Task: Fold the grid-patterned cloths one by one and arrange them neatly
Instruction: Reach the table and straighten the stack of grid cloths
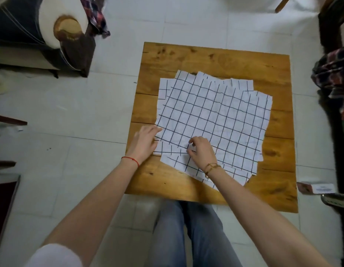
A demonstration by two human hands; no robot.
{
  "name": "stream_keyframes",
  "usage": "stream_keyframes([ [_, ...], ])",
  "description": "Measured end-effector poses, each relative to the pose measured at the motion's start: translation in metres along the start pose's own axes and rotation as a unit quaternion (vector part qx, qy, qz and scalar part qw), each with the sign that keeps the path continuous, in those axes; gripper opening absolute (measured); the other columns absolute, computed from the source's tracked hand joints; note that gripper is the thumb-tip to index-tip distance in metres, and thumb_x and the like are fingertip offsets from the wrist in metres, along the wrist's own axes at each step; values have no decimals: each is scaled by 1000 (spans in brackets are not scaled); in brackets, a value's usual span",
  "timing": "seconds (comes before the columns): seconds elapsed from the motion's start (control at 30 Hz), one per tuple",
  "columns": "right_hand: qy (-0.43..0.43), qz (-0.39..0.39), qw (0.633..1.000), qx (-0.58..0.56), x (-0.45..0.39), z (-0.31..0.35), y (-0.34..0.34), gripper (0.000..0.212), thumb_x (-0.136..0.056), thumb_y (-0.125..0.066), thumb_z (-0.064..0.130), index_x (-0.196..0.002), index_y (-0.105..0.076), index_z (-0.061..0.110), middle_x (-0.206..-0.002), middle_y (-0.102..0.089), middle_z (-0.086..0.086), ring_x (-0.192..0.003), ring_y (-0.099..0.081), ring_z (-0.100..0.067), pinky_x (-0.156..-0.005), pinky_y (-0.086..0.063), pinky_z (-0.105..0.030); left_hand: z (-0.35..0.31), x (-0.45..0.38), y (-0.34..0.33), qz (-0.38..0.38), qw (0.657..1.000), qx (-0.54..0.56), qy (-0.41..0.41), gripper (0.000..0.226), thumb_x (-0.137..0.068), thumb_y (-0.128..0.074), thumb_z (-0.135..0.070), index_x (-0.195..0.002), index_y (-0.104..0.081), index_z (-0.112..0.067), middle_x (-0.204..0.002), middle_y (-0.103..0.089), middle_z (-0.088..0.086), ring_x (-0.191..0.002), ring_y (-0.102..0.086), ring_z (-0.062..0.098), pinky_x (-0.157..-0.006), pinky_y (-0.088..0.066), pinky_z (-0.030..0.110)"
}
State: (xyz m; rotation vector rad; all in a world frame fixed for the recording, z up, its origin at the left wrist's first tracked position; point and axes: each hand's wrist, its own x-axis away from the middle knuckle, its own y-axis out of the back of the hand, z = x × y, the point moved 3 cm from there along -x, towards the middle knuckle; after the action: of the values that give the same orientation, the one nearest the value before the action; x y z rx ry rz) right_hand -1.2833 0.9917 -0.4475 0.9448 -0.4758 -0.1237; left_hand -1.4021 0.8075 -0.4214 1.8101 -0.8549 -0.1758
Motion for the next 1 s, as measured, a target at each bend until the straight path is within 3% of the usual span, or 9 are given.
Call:
stream_keyframes([
  [0.27,39,-8,999,22,-30,-20,-52,32,-79,-69,19,-105,-53,10,-101,-54,-8,-91,-48,-24,-81,-43,-34,29,-21,-52,17,1000,-17,-3,49,-89,-60,-16,-136,-50,-23,-140,-48,-2,-131,-36,20,-106,-33,41],
  [0.43,74,-53,996,0,-35,-26,-53,5,-84,-59,8,-87,-55,9,-85,-56,-6,-78,-48,-23,-72,-46,-40,28,-19,-64,18,1000,-19,3,50,-88,-62,-18,-136,-49,-21,-138,-49,-1,-132,-35,20,-106,-34,40],
  [0.53,80,-61,995,-9,-34,-28,-44,5,-86,-53,6,-83,-54,9,-81,-56,-5,-75,-48,-22,-70,-46,-40,22,-18,-63,20,1000,-18,4,50,-88,-63,-18,-136,-50,-21,-137,-50,-1,-130,-36,19,-106,-33,39],
  [0.67,80,-50,993,-74,-27,-26,-22,8,-87,-49,6,-83,-51,14,-82,-54,-1,-76,-47,-18,-70,-45,-34,6,-20,-53,4,1000,-7,1,47,-87,-65,-19,-133,-53,-21,-133,-52,-2,-128,-38,18,-107,-31,37],
  [0.8,50,-55,983,-165,-11,-20,20,9,-87,-52,5,-84,-54,13,-81,-56,0,-75,-49,-14,-68,-41,-19,-18,-18,-28,-47,999,-2,-12,33,-87,-64,-18,-120,-60,-21,-122,-56,-6,-121,-42,14,-103,-31,30],
  [0.9,37,-61,971,-230,10,-17,56,8,-88,-54,5,-85,-55,12,-82,-59,-2,-74,-52,-12,-65,-40,-13,-37,-14,-6,-61,998,13,-25,26,-88,-63,-22,-114,-61,-25,-119,-56,-7,-118,-43,13,-103,-34,32],
  [1.0,27,-63,961,-268,31,-13,89,10,-89,-55,5,-86,-55,14,-82,-60,3,-74,-52,-3,-67,-40,-10,-61,-5,13,-25,996,59,-56,49,-82,-68,-43,-127,-53,-31,-127,-50,-10,-124,-37,10,-106,-33,33],
])
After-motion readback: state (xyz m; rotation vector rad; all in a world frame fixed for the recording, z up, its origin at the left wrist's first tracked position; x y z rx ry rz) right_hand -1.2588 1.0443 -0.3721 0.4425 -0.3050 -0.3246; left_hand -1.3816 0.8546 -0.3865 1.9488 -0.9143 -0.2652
